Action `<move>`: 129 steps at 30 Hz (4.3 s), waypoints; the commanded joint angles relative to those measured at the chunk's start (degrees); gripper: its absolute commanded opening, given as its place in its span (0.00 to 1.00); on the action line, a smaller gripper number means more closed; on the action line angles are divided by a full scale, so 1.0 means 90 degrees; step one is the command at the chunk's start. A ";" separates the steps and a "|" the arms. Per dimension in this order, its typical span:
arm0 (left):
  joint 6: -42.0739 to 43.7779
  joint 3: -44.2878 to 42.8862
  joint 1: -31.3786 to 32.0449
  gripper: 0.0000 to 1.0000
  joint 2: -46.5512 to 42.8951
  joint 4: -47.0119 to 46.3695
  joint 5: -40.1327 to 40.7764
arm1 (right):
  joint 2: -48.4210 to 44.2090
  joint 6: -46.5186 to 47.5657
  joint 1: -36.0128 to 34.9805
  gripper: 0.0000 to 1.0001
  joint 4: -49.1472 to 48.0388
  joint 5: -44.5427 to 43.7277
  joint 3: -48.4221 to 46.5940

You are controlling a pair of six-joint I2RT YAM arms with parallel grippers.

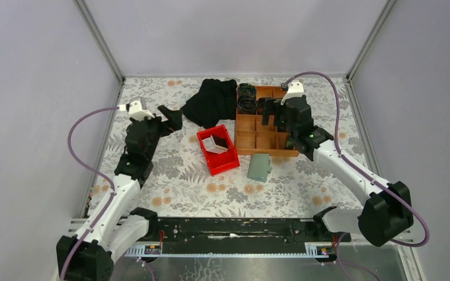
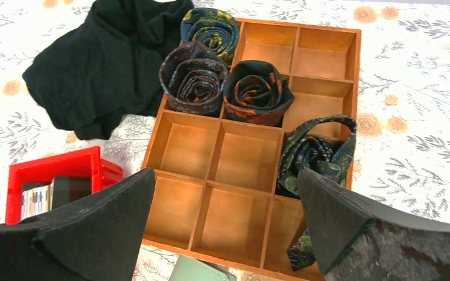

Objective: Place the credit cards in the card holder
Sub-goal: Pick up the distractor at the center of the board, then place the distractor at the center of the board.

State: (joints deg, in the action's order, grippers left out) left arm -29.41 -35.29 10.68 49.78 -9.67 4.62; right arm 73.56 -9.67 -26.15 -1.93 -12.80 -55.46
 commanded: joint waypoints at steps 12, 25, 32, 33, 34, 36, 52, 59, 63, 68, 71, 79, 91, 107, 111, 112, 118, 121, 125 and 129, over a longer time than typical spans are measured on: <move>0.0394 -0.1031 0.1762 1.00 0.0609 0.1843 0.1359 | 0.0546 -0.1103 -0.0112 0.65 0.1500 0.0740 -0.0670; -0.0010 -0.0725 0.2315 1.00 0.0408 0.2245 0.1524 | 0.1751 -0.1413 -0.0682 0.59 0.1809 0.0978 -0.0763; -0.0014 -0.0826 0.2356 1.00 0.0356 0.2344 0.1450 | 0.2470 -0.1577 -0.0742 0.55 0.1906 0.0662 -0.1136; -0.0006 -0.0830 0.2358 1.00 0.0333 0.2344 0.1442 | 0.2602 -0.1569 -0.0741 0.54 0.1928 0.0602 -0.1204; -0.0004 -0.0832 0.2357 1.00 0.0307 0.2344 0.1431 | 0.2682 -0.1558 -0.0746 0.52 0.1935 0.0563 -0.1263; 0.0003 -0.0823 0.2368 1.00 0.0290 0.2344 0.1399 | 0.2881 -0.1500 -0.0747 0.51 0.1987 0.0499 -0.1414; 0.0160 -0.0880 0.2369 1.00 0.0482 0.2137 0.1214 | 0.4100 -0.1476 -0.0723 0.00 0.2572 -0.0736 -0.2221; 0.0172 -0.0940 0.2370 1.00 0.0610 0.2048 0.1200 | 0.3880 -0.1677 -0.0536 0.00 0.2690 -0.1229 -0.2219; 0.0172 -0.0949 0.2371 1.00 0.0610 0.2032 0.1291 | 0.3498 -0.1488 -0.0374 0.00 0.2565 -0.1341 -0.2258; 0.0107 -0.0924 0.2368 1.00 0.0605 0.1964 0.1377 | 0.3453 -0.0971 -0.0319 0.00 0.2753 -0.1395 -0.3089; 0.0080 -0.0931 0.2368 1.00 0.0622 0.1954 0.1449 | 0.3632 -0.0748 -0.0324 0.00 0.2958 -0.1349 -0.3631; 0.0161 -0.1035 0.2368 1.00 0.0611 0.1931 0.1683 | 0.3764 -0.0453 -0.0376 0.00 0.2999 -0.1418 -0.4305; 0.0400 -0.1330 0.2368 1.00 0.0710 0.1827 0.1966 | 0.3921 -0.0432 -0.0427 0.00 0.3096 -0.1942 -0.5428; 0.0486 -0.1270 0.2368 1.00 0.0503 0.1863 0.2474 | 0.4226 -0.0363 -0.0842 0.00 0.3357 -0.1999 -0.6798; 0.0480 -0.1327 0.2359 1.00 0.0415 0.1972 0.2687 | 0.4407 -0.0251 -0.1126 0.00 0.3451 -0.2083 -0.7281; 0.0463 -0.1343 0.2361 1.00 0.0382 0.2013 0.2762 | 0.4471 -0.0224 -0.1207 0.00 0.3481 -0.2095 -0.7416; 0.0252 -0.1380 0.2359 1.00 0.0011 0.2248 0.3333 | 0.4890 -0.0096 -0.1768 0.00 0.3597 -0.2176 -0.8174; 0.0045 -0.1494 0.2359 1.00 -0.0223 0.2501 0.3693 | 0.5124 -0.0025 -0.2103 0.00 0.3501 -0.2179 -0.8465; -0.0168 -0.1617 0.2361 1.00 -0.0571 0.2906 0.4030 | 0.5489 0.0078 -0.2576 0.00 0.3339 -0.2133 -0.8829; -0.0489 -0.1664 0.2359 1.00 -0.0984 0.3384 0.4435 | 0.5805 0.0190 -0.3045 0.00 0.3026 -0.2046 -0.9128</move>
State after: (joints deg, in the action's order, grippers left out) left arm -30.15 -48.34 31.53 44.29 15.70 37.98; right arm 127.02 -11.29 -49.43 39.51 -26.41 -129.78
